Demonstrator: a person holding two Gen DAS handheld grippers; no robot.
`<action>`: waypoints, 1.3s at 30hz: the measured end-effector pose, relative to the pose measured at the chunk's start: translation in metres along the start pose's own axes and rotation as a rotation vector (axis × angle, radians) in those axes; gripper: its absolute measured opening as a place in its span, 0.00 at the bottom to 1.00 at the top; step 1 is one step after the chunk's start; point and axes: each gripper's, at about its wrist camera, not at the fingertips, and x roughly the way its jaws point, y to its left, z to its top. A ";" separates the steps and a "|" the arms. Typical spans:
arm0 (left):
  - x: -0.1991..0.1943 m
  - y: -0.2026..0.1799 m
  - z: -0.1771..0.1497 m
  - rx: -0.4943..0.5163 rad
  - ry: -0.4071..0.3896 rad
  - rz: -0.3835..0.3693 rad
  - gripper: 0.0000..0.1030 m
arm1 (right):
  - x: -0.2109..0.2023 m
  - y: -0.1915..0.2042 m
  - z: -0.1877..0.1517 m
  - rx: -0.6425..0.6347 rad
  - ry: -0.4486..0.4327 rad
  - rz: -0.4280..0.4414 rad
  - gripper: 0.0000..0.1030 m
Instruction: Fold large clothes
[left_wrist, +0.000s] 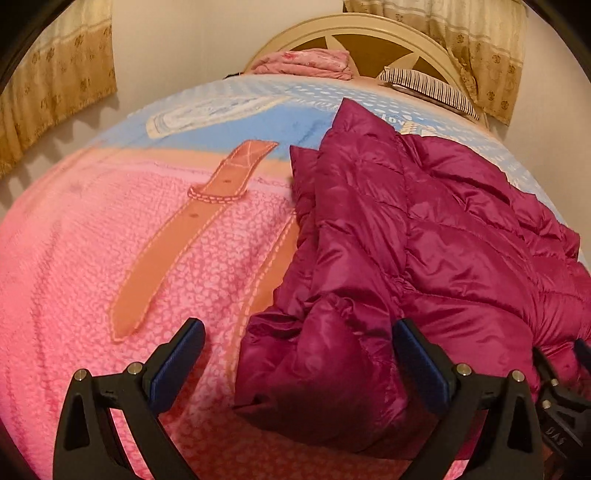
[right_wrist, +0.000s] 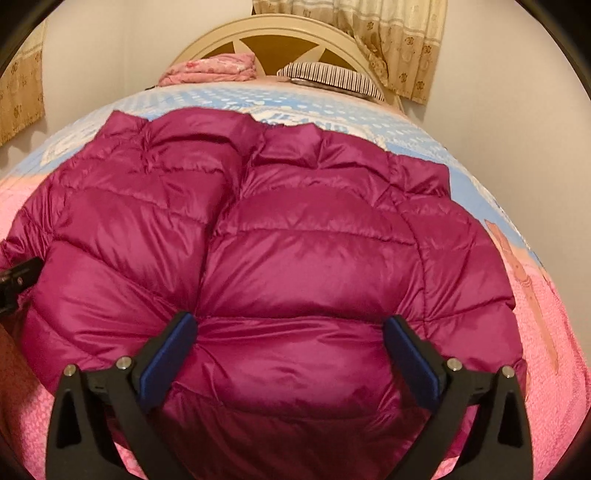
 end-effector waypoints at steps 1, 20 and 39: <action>-0.001 0.000 0.000 0.005 0.002 -0.018 0.88 | 0.000 0.001 0.000 -0.004 0.001 -0.005 1.00; -0.066 0.007 0.003 0.091 -0.100 -0.180 0.06 | -0.013 0.034 -0.007 -0.016 0.006 -0.091 1.00; -0.144 0.037 0.038 0.155 -0.312 -0.016 0.05 | -0.061 -0.015 -0.009 -0.033 -0.087 0.061 1.00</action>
